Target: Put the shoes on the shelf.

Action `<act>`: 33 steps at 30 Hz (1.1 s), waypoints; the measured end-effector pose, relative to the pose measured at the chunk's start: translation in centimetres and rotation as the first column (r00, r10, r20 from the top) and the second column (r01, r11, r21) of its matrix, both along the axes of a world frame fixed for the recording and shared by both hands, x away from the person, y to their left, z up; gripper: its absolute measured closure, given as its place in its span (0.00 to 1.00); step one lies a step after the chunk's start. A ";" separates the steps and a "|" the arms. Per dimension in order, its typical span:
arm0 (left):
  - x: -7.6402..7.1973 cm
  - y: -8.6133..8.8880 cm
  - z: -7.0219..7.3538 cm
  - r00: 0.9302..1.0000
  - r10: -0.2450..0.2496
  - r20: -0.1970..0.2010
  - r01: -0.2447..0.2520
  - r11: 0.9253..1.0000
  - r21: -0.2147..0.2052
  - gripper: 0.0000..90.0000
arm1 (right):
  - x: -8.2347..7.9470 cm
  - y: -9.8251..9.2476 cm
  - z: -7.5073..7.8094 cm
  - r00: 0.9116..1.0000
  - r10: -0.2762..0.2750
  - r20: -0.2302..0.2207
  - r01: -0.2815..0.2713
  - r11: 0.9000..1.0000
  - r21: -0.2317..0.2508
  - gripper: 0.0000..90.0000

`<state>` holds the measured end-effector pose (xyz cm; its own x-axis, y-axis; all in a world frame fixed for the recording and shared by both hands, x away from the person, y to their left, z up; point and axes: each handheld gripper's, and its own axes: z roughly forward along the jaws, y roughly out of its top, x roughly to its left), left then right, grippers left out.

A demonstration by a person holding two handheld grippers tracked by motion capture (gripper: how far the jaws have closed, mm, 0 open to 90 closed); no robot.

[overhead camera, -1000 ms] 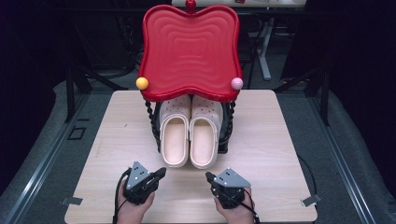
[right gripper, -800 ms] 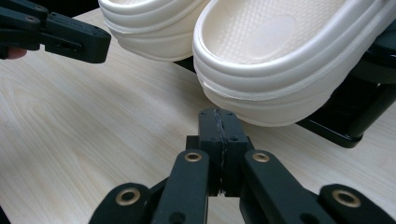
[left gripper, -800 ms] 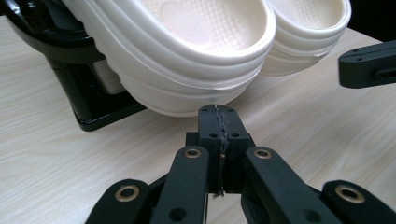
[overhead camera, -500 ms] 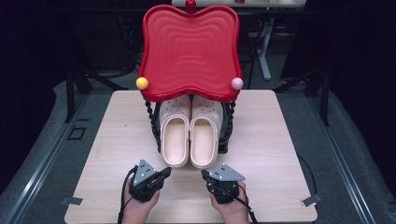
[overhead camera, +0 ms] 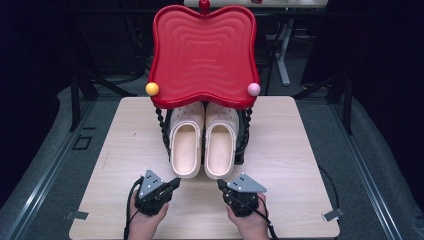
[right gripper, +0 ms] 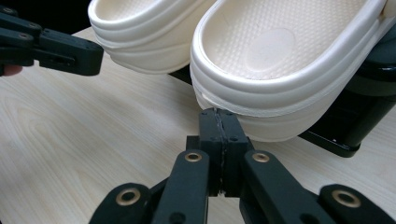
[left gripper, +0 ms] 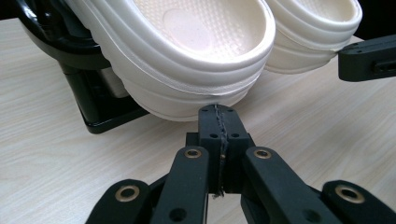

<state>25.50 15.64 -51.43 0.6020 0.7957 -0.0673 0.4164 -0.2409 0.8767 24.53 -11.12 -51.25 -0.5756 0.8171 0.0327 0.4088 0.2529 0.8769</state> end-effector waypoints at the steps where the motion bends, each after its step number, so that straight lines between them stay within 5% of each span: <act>1: 0.0 0.1 0.0 1.000 0.002 0.002 -0.002 1.000 0.001 1.00 | 0.0 -0.1 0.0 1.000 -0.004 0.001 0.004 1.000 -0.001 1.00; 13: 0.9 0.9 0.5 0.999 0.034 -0.005 -0.034 0.999 -0.004 1.00 | 0.7 -1.2 0.9 0.998 -0.055 0.011 0.055 0.998 0.022 1.00; 33: 4.5 -0.2 1.7 0.998 0.065 0.015 -0.065 0.998 0.015 1.00 | 4.0 -1.3 2.9 0.995 -0.092 0.049 0.094 0.994 -0.054 1.00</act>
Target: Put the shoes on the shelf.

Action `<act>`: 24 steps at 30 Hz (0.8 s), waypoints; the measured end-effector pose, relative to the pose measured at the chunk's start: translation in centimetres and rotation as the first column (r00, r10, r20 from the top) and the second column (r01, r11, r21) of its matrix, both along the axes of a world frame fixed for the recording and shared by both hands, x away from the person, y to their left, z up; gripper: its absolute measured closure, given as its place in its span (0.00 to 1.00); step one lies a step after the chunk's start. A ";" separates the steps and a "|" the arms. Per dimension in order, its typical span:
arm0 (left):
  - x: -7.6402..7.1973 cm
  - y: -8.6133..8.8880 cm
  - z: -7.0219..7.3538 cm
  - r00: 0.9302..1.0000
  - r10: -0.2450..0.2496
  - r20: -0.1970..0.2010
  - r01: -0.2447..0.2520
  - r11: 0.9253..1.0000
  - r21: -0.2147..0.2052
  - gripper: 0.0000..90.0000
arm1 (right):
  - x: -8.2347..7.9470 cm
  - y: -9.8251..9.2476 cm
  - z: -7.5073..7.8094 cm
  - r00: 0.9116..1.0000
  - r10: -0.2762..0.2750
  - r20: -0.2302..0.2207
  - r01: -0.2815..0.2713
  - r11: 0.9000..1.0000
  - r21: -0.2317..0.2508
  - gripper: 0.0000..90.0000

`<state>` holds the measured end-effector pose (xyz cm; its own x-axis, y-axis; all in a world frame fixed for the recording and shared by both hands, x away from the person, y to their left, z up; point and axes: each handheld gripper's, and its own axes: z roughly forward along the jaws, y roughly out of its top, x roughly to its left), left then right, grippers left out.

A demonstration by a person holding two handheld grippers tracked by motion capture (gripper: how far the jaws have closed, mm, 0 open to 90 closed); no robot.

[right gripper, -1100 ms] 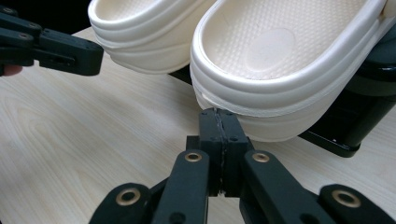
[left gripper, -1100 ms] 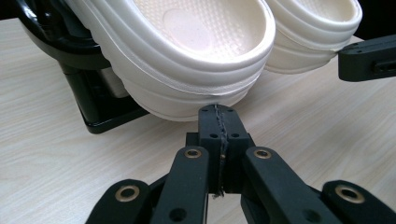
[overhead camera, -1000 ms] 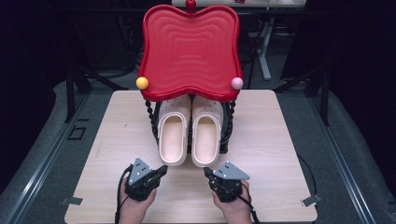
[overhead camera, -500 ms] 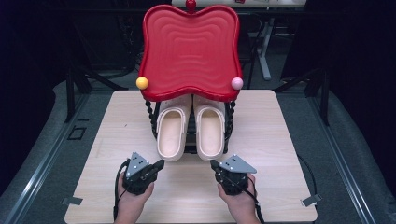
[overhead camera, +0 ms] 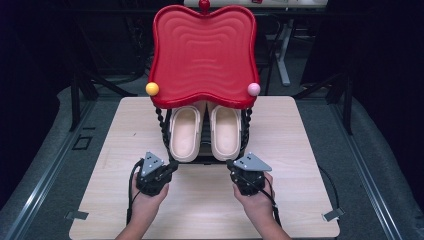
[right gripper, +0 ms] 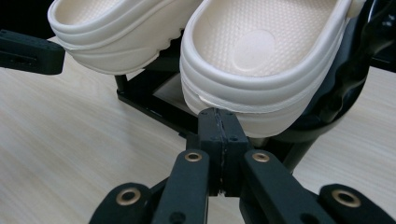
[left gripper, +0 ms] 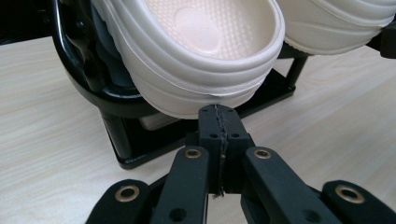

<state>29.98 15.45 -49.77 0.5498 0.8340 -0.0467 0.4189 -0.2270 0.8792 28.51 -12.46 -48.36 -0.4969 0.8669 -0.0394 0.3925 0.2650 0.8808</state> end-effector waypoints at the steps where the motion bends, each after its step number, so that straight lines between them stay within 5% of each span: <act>1: 0.2 0.0 0.0 1.000 0.004 0.003 -0.004 1.000 -0.002 1.00 | 0.2 0.1 0.0 1.000 -0.001 0.003 0.001 1.000 -0.004 1.00; 24: 3.5 -1.2 0.1 0.999 0.042 -0.014 -0.042 0.999 -0.006 1.00 | 3.9 0.4 -0.6 0.998 -0.047 -0.040 0.048 0.998 0.041 1.00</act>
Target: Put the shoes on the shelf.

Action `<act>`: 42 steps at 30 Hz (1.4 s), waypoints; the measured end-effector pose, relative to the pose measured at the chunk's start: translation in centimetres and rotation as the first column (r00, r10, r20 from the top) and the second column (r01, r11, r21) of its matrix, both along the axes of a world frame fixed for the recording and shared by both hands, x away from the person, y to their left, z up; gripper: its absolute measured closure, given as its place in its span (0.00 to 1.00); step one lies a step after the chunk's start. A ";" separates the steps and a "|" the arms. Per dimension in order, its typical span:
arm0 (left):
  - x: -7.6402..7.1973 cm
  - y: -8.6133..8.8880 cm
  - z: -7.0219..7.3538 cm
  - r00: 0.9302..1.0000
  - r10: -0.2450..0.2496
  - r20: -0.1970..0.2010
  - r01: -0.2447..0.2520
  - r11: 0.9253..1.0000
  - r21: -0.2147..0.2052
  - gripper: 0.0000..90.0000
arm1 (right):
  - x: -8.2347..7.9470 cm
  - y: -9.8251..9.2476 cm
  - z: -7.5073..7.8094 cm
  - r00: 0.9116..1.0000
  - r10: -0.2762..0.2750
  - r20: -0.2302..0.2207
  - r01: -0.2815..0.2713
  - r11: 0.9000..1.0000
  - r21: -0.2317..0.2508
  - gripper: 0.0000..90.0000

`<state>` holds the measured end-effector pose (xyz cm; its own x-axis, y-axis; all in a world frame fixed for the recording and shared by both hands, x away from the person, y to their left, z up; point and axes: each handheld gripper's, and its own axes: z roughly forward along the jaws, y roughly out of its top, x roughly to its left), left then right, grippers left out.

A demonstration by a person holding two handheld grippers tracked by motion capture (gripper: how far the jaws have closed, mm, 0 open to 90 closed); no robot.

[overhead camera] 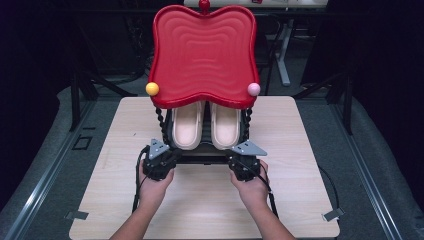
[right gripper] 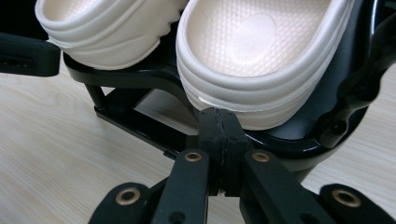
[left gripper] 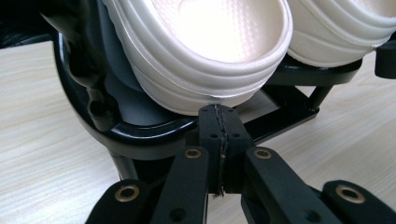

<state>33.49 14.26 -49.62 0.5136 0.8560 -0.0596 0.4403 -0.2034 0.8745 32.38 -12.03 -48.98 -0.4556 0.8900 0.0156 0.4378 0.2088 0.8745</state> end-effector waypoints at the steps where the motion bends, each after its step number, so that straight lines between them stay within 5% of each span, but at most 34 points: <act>1: 0.0 0.0 0.0 1.000 -0.001 0.001 0.001 1.000 -0.001 1.00 | 0.0 0.0 -0.1 1.000 0.001 0.000 -0.001 1.000 0.002 1.00; 12: 0.9 -0.4 0.0 1.000 0.009 -0.020 -0.009 1.000 0.001 0.97 | 0.6 0.0 -0.3 1.000 -0.007 -0.009 0.007 0.999 0.031 0.96; 24: -0.8 0.9 1.6 0.999 0.005 0.044 -0.004 1.000 -0.027 0.89 | -1.2 -1.1 1.3 0.998 0.003 0.068 -0.004 1.000 0.004 0.82; 31: -0.5 1.2 2.1 0.999 0.020 0.049 -0.019 0.999 -0.038 0.79 | -0.9 -1.7 2.0 0.997 -0.017 0.079 0.014 0.999 0.037 0.77; 42: 0.7 0.5 1.8 0.999 0.021 0.030 -0.022 1.000 0.011 0.80 | -0.1 -1.3 1.5 0.998 -0.007 0.061 0.010 0.999 -0.040 0.78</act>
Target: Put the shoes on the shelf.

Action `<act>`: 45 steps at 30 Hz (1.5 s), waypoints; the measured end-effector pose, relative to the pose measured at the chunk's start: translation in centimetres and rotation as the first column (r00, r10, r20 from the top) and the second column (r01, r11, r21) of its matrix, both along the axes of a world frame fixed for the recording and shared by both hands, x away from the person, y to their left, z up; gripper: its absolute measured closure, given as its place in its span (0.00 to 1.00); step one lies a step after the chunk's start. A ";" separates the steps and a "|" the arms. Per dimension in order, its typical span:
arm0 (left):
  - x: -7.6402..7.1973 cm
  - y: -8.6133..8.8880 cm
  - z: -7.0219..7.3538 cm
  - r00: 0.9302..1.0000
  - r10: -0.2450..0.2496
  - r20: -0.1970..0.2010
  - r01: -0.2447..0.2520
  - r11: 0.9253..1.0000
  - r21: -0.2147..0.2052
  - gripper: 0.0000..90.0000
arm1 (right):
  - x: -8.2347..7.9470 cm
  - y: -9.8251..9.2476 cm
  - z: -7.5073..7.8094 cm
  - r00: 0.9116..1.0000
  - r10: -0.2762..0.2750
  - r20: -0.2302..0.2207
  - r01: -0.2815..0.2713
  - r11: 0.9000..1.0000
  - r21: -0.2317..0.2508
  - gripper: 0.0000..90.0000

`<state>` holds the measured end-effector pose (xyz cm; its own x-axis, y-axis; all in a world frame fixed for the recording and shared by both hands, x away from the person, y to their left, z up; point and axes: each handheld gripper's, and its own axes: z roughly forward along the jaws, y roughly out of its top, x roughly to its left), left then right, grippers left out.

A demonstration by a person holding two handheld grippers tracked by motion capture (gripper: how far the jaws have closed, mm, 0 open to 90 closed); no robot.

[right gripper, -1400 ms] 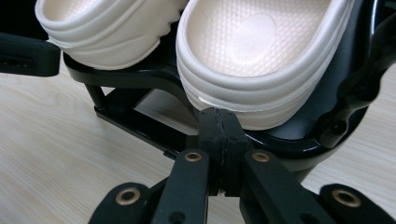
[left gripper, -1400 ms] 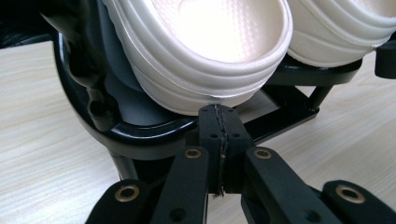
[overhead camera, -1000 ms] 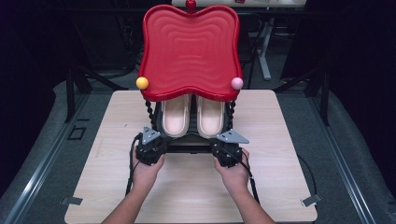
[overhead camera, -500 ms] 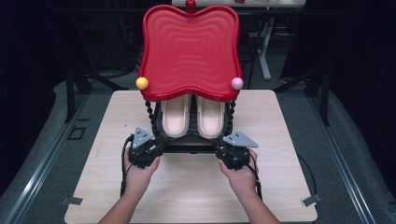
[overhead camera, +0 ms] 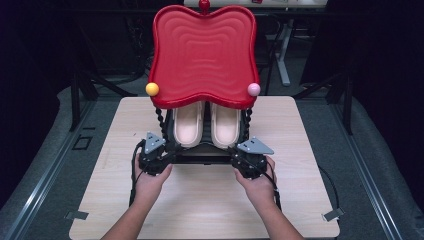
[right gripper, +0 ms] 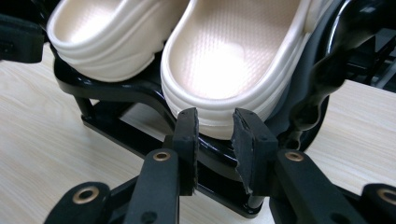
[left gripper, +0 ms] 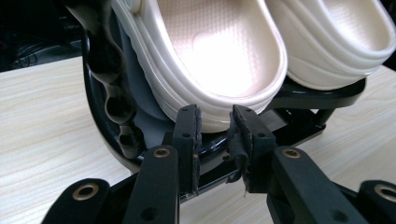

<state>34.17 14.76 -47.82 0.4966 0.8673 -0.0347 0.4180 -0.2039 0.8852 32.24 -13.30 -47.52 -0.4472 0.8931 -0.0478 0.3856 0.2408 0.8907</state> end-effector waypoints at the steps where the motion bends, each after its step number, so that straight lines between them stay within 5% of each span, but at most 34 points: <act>1: 0.1 -0.1 0.0 1.000 -0.001 0.000 0.001 1.000 -0.002 0.80 | 0.1 0.1 -0.1 1.000 -0.002 -0.002 0.002 1.000 -0.005 0.79; 25: 0.5 -0.8 -0.1 1.000 0.000 0.006 0.000 1.000 -0.030 0.78 | 1.3 1.6 -0.4 1.000 0.010 -0.021 -0.008 0.997 0.077 0.77; 35: 0.8 -0.9 0.9 0.999 0.035 0.035 -0.033 0.998 -0.057 0.67 | 1.9 0.9 0.7 0.999 -0.044 -0.005 0.045 0.991 0.127 0.69; 45: 2.4 -1.5 0.7 0.997 0.072 0.017 -0.071 0.994 -0.085 0.57 | 3.1 1.5 0.6 0.995 -0.096 -0.008 0.096 0.982 0.163 0.59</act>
